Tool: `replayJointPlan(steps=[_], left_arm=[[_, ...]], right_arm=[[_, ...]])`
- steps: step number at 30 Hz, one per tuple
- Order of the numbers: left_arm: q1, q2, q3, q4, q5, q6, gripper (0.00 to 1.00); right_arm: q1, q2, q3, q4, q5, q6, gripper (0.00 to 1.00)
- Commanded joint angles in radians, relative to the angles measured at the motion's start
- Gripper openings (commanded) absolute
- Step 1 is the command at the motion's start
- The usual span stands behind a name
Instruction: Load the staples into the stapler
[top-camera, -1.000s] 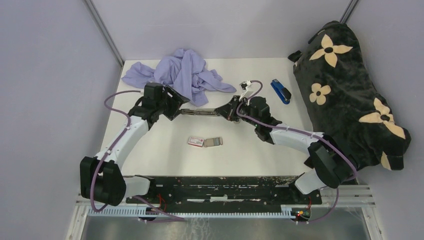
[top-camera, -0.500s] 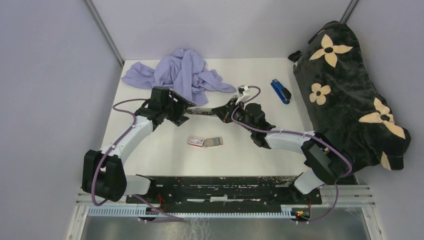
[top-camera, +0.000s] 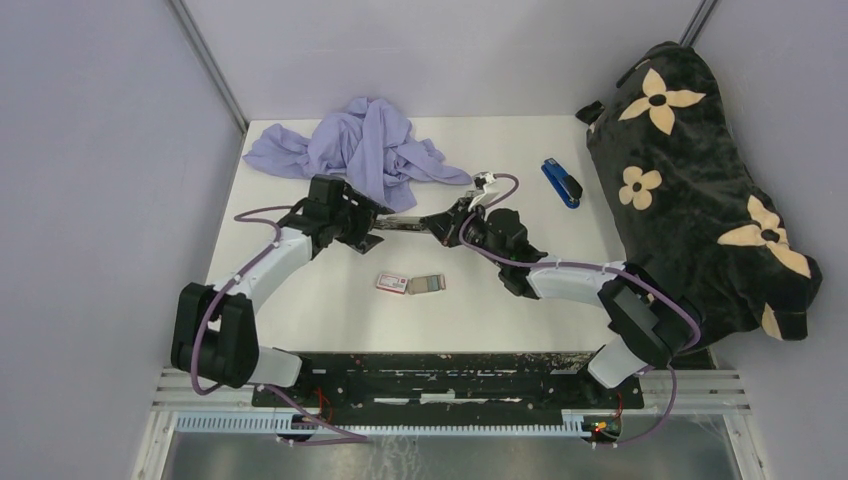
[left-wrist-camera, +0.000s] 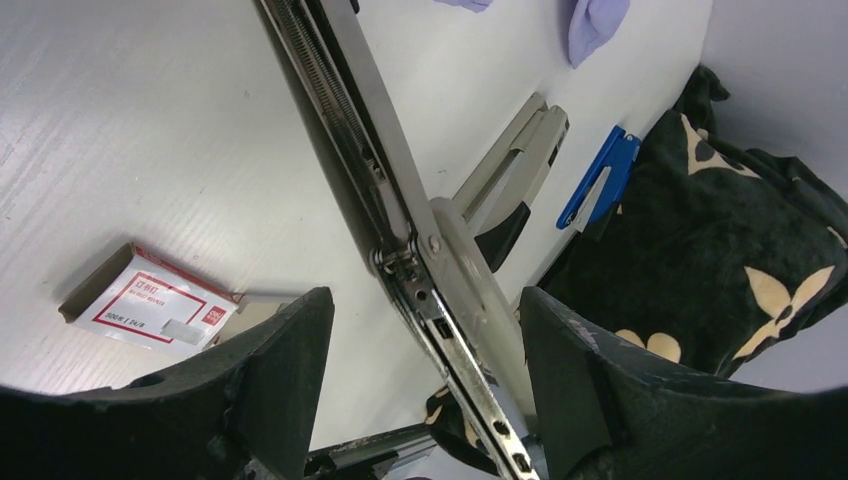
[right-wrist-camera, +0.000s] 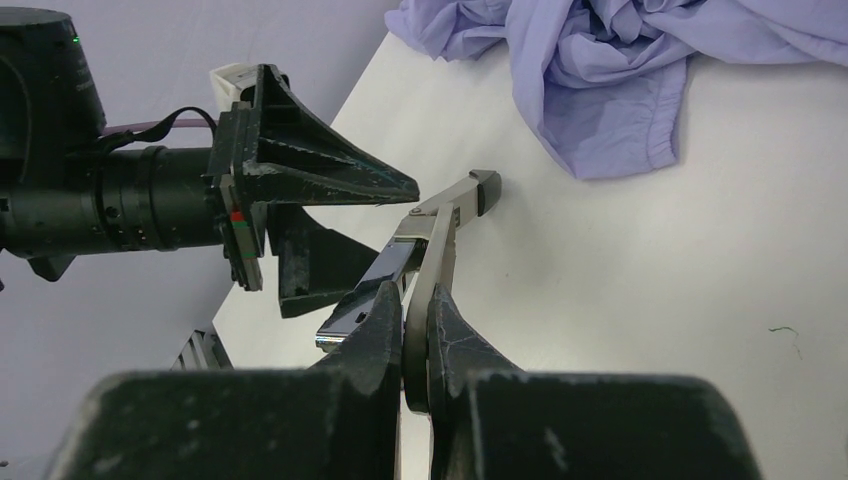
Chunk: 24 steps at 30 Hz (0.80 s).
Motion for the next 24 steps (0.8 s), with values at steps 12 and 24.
replayJointPlan(steps=[12, 24], left_arm=[[-0.003, 0.050, -0.034, 0.104, 0.007, -0.134, 0.37], [0.004, 0.055, -0.039, 0.134, -0.018, -0.153, 0.03]], right_arm=[[0.035, 0.012, 0.022, 0.163, 0.002, -0.004, 0.01], [0.051, 0.020, -0.010, 0.138, -0.039, -0.044, 0.01]])
